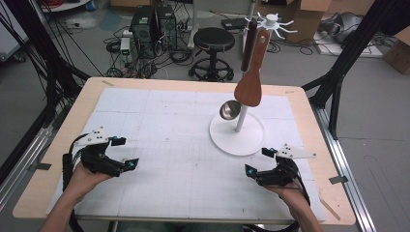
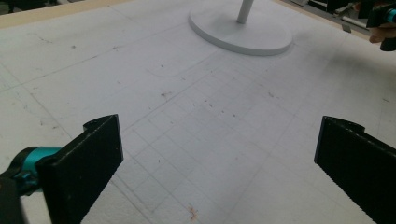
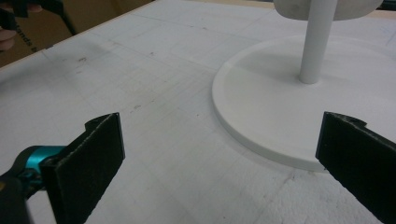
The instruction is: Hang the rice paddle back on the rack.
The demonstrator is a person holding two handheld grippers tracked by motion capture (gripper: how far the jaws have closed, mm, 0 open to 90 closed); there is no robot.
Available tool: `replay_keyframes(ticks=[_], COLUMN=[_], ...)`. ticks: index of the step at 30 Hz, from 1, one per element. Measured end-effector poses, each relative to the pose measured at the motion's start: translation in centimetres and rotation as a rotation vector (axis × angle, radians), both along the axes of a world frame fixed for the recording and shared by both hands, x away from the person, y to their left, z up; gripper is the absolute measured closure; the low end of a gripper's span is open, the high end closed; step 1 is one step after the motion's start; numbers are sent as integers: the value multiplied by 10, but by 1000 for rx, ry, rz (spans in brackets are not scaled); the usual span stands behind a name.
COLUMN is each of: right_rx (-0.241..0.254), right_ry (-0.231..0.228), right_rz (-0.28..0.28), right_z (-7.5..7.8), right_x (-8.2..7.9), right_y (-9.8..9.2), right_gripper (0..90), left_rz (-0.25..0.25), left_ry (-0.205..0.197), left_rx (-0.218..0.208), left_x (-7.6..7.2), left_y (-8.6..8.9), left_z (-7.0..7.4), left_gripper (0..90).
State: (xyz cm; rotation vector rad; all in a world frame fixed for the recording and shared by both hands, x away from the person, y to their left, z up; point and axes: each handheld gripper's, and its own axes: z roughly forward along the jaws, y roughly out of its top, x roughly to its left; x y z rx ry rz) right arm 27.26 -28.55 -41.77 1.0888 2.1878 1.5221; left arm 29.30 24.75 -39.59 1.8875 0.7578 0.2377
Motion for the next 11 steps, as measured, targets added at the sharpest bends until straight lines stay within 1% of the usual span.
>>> replay_keyframes(ticks=[4,7,11], right_rx=[2,3,4], right_ry=[5,-3,-6], right_rz=[6,7,2], right_z=[-3,-2,-2], right_x=[-1,-2,-5], right_y=[0,0,-2], right_gripper=[3,3,3], left_rz=[1,1,3], left_ry=[1,2,-1], left_rx=[1,-3,5], left_x=[0,-1,-1], left_y=[0,0,-1], left_z=[-1,-1,-1], left_gripper=[17,17,17])
